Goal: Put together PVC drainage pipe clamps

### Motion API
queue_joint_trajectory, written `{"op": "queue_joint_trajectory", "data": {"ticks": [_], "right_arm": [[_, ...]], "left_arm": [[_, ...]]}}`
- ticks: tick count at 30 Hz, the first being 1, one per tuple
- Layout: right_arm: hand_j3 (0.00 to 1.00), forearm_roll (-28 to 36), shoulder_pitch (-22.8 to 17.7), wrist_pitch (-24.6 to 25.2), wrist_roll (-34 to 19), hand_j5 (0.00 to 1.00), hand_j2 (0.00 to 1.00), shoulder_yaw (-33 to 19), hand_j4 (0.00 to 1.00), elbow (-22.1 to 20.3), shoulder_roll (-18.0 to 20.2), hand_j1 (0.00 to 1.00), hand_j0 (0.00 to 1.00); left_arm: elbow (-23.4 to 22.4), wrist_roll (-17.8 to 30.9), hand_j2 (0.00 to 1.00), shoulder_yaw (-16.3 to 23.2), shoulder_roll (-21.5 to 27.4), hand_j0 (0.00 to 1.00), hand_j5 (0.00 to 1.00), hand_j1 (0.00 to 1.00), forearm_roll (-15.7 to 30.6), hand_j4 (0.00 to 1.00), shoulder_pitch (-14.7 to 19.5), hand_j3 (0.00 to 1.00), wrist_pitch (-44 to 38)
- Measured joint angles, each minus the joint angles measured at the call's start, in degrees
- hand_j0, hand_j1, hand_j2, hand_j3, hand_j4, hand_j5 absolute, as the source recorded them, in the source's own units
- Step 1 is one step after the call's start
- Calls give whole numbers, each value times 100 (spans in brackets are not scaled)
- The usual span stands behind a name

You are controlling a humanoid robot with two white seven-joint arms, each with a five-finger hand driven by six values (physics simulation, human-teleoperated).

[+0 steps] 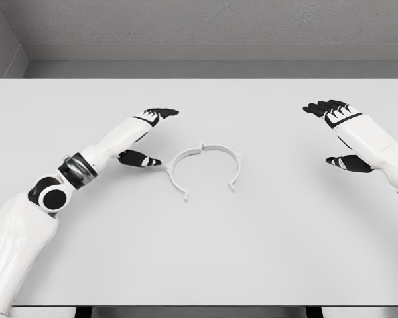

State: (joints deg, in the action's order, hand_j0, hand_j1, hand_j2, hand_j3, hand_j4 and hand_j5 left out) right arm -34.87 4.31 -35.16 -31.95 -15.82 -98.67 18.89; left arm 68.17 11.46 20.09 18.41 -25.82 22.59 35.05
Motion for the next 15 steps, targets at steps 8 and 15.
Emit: {"op": "queue_joint_trajectory", "data": {"ticks": [8,15], "right_arm": [[100,-59,457,3,-12,100,100,857,100,-21,153,100,100],[100,-626,1002,2,-9,100,100,1482,100,162,193,100,100]], "left_arm": [[8,-15,100,-18,542,100,100,100,61,100,211,100,0],[1,-25,100,-15,980,100,100,100,57,100,211,100,0]]}}
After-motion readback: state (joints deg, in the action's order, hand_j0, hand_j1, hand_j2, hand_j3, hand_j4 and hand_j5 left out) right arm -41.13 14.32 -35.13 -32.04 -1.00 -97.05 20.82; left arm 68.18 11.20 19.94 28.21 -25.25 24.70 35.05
